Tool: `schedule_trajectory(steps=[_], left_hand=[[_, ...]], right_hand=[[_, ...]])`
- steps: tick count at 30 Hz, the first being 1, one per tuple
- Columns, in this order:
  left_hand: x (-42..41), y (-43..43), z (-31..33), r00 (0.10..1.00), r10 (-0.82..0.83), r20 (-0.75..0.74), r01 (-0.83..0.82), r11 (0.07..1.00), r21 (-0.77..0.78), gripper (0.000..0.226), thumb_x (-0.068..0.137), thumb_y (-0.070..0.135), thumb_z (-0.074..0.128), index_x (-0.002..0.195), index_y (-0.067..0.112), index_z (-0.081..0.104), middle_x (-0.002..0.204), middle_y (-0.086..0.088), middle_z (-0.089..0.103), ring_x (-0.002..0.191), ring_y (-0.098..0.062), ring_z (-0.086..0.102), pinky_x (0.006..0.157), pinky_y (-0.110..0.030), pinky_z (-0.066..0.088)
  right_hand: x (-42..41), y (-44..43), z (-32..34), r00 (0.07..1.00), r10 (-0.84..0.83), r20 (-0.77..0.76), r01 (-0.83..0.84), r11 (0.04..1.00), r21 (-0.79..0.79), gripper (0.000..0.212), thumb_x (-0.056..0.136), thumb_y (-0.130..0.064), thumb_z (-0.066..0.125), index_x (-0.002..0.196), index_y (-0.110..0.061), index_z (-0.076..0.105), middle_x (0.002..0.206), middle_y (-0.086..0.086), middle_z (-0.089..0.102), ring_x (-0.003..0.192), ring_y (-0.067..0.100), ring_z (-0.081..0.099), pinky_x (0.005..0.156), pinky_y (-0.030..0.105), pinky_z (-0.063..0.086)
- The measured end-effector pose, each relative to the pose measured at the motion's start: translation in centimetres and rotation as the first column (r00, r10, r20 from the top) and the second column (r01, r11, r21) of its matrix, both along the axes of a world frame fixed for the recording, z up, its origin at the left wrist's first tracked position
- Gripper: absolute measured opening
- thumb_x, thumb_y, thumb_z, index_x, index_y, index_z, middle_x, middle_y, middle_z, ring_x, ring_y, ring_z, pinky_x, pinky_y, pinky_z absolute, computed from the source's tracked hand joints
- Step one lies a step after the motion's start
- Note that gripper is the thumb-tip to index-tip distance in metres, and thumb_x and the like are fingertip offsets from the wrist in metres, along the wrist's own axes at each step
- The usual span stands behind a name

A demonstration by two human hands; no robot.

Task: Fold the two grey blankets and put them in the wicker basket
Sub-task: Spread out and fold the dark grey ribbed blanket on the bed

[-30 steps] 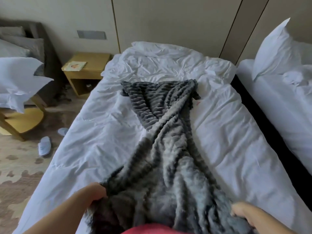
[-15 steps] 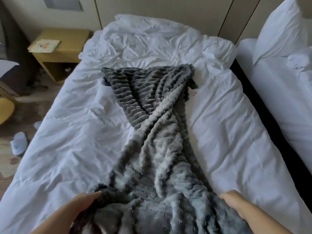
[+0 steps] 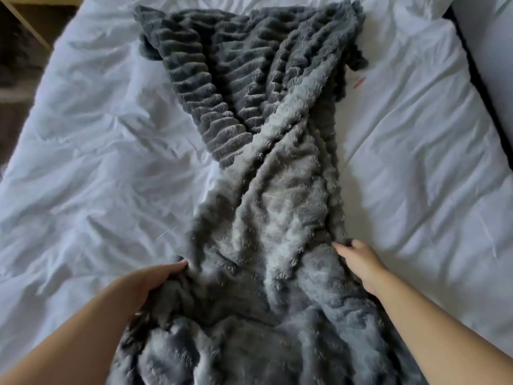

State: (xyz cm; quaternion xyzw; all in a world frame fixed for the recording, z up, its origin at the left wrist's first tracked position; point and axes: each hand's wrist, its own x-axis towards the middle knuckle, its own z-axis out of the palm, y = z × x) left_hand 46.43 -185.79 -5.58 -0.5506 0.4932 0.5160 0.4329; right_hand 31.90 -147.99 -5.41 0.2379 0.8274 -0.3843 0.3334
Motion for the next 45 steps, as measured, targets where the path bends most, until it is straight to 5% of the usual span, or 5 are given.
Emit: schedule_trajectory(steps=[12, 19, 25, 30, 45], left_hand=[[-3.2, 0.7, 16.2, 0.808, 0.285, -0.515, -0.25, 0.958, 0.139, 0.019, 0.062, 0.009, 0.06, 0.069, -0.004, 0.072, 0.067, -0.024, 0.068, 0.053, -0.032, 0.067, 0.05, -0.035, 0.055], [-2.8, -5.5, 25.1, 0.235, 0.411, -0.881, -0.75, 0.654, 0.105, 0.021, 0.084, -0.002, 0.043, 0.08, 0.014, 0.056, 0.066, -0.01, 0.057, 0.052, -0.016, 0.058, 0.044, -0.019, 0.049], [0.1, -1.1, 20.7, 0.542, 0.292, -0.788, -0.651, 0.739, -0.174, 0.017, 0.08, -0.007, 0.05, 0.092, -0.001, 0.059, 0.082, -0.024, 0.06, 0.067, -0.031, 0.058, 0.055, -0.034, 0.053], [7.5, 2.1, 17.1, 0.882, -0.085, -0.463, -0.089, 0.936, -0.342, 0.039, 0.066, -0.004, 0.062, 0.105, -0.01, 0.061, 0.088, -0.021, 0.065, 0.078, -0.032, 0.063, 0.061, -0.03, 0.05], [5.6, 5.5, 15.4, 0.952, -0.117, -0.282, 0.125, 0.992, 0.008, 0.047, 0.086, 0.042, 0.063, 0.091, -0.002, 0.076, 0.098, -0.025, 0.071, 0.08, -0.034, 0.071, 0.076, -0.047, 0.058]], right_hand=[[-6.5, -3.1, 18.7, 0.923, -0.031, -0.385, -0.092, 0.95, -0.299, 0.011, 0.083, 0.0, 0.055, 0.084, -0.007, 0.064, 0.08, 0.008, 0.061, 0.076, 0.019, 0.058, 0.066, 0.029, 0.043], [-9.5, 2.2, 33.1, 0.31, -0.594, -0.743, 0.281, 0.803, -0.525, 0.022, 0.076, 0.0, 0.051, 0.086, -0.018, 0.056, 0.08, 0.002, 0.055, 0.081, 0.021, 0.052, 0.069, 0.029, 0.046], [-2.7, 5.4, 19.7, 0.812, 0.446, -0.375, -0.191, 0.812, 0.551, 0.031, 0.094, -0.008, 0.041, 0.12, -0.011, 0.057, 0.117, 0.018, 0.062, 0.089, 0.028, 0.06, 0.07, 0.032, 0.047], [5.8, 8.5, 11.1, 0.802, 0.597, 0.025, -0.512, 0.665, 0.544, 0.053, 0.102, -0.03, 0.038, 0.146, -0.002, 0.03, 0.151, 0.017, 0.035, 0.141, 0.025, 0.033, 0.112, 0.03, 0.025], [10.7, 6.2, 8.7, 0.929, 0.342, 0.141, -0.37, 0.85, 0.374, 0.056, 0.085, -0.032, 0.064, 0.129, -0.004, 0.045, 0.127, 0.011, 0.058, 0.112, 0.025, 0.059, 0.079, 0.025, 0.044]])
